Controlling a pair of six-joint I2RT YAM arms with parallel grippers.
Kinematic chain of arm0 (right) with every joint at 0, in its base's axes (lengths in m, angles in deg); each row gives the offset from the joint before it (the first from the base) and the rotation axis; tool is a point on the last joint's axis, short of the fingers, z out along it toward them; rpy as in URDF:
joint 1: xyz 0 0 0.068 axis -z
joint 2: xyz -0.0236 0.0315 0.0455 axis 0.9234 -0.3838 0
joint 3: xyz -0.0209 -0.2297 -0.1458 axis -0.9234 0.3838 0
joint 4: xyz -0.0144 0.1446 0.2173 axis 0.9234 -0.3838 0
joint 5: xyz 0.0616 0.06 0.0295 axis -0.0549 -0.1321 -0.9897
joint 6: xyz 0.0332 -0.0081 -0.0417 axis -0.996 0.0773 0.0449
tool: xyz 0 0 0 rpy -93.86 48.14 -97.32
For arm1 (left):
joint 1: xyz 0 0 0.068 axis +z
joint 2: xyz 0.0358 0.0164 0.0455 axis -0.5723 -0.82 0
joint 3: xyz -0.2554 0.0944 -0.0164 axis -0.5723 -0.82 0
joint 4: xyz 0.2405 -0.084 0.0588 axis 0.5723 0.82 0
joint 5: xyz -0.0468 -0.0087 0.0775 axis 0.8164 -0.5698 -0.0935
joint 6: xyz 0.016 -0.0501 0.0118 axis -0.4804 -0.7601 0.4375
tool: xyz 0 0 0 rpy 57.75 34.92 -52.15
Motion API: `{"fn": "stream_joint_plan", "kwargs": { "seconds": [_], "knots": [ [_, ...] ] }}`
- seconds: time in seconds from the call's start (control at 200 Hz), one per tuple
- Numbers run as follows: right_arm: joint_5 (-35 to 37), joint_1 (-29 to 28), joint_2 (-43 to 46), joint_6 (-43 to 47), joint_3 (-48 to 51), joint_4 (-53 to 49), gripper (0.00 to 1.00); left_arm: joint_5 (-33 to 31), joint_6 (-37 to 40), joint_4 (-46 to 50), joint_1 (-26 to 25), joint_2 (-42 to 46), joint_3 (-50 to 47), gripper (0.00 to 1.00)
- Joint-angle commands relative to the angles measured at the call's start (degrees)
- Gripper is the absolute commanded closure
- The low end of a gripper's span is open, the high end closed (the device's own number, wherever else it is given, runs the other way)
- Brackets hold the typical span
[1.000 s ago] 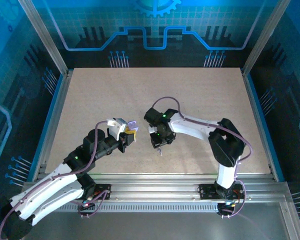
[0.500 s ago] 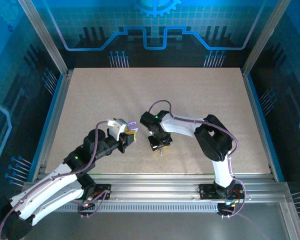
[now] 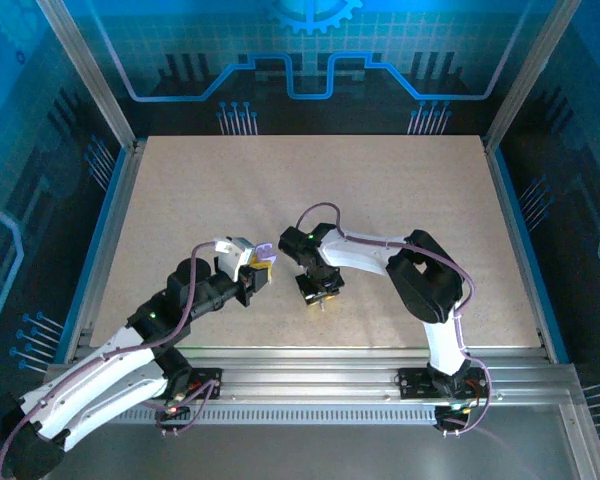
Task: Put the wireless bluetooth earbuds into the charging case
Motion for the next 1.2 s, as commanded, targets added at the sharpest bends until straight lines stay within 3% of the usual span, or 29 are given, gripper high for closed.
{"fn": "stream_joint_plan", "kwargs": {
  "seconds": [0.0,0.765,1.196],
  "knots": [
    [0.0,-1.0,-1.4,-0.8,-0.2,-2.0,0.67,-0.7,0.1,0.2,0.2,0.4,0.5,0.80],
    [1.2,-1.2,-1.3,-1.5,2.3,0.4,0.79,0.2,0.3,-0.1,0.2,-1.5,1.0,0.80],
    [4.8,2.4,15.3,-4.5,3.5,0.3,0.80,5.0,0.3,-8.5,0.1,-9.2,-0.6,0.80]
  ]
}}
